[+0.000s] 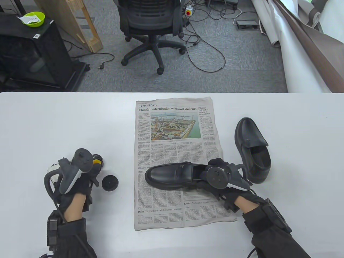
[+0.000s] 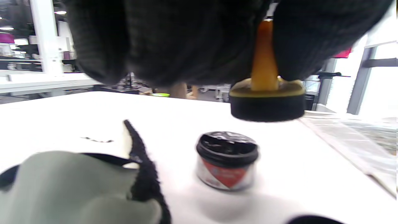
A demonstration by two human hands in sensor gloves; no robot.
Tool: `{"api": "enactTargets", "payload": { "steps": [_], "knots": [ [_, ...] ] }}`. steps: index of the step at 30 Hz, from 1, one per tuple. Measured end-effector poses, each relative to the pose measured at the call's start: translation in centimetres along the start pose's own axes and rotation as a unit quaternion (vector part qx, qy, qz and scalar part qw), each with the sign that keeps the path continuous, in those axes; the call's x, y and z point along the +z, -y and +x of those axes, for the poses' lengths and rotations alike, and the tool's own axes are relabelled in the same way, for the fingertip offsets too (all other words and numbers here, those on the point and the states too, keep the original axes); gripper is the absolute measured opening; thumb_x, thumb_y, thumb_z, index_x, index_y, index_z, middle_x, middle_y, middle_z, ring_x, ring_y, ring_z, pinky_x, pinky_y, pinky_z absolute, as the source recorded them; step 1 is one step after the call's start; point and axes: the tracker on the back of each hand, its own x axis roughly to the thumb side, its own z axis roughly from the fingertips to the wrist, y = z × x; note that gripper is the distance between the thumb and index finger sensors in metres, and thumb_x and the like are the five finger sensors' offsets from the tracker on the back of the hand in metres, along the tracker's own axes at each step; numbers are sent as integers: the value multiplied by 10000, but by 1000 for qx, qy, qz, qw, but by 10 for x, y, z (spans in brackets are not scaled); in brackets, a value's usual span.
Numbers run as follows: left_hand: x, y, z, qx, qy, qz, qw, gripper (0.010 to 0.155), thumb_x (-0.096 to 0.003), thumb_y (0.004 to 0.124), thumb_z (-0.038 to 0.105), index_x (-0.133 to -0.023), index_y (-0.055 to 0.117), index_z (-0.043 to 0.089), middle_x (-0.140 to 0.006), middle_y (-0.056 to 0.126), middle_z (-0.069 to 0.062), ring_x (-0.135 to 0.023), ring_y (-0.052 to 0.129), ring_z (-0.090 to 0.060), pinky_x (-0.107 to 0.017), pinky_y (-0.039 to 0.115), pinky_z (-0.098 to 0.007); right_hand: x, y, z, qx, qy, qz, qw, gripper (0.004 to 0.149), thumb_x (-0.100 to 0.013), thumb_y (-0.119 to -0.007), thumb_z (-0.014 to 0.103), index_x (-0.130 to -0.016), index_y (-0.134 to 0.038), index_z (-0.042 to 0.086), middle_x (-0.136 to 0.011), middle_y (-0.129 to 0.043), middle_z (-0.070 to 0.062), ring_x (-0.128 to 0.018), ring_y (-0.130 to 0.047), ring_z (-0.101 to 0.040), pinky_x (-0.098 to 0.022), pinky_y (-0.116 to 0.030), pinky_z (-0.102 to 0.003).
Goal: Dip and apply built-in sponge shoe polish on shoes
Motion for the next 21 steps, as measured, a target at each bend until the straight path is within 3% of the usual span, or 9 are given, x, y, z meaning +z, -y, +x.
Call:
{"api": "enactTargets", "payload": {
  "steps": [9, 18, 21],
  "knots": [
    [-34, 16, 6, -31, -35, -5, 999, 451, -409, 895, 571, -752, 898, 279, -511, 1028, 13, -221, 1001, -45, -503, 901, -389, -1, 0, 0, -4, 3, 1, 1000, 405, -366, -763, 579, -653, -893, 325, -737, -914, 60, -889, -662, -342, -705, -617, -552],
    [-44, 36, 21, -69, -40, -25, 997, 451, -410, 895, 566, -752, 901, 271, -508, 1030, 5, -220, 1003, -48, -501, 901, -394, -1, 0, -1, -5, 4, 1, 1000, 405, -365, -764, 578, -653, -894, 324, -736, -916, 58, -888, -662, -343, -704, -618, -552],
    [-41, 32, 19, -49, -43, -25, 998, 453, -413, 894, 561, -753, 903, 261, -508, 1030, 0, -220, 1003, -52, -500, 899, -397, -1, 0, -1, -3, 4, 1, 1000, 405, -364, -763, 579, -652, -894, 326, -736, -916, 61, -889, -661, -343, -705, -618, -551]
  ]
}}
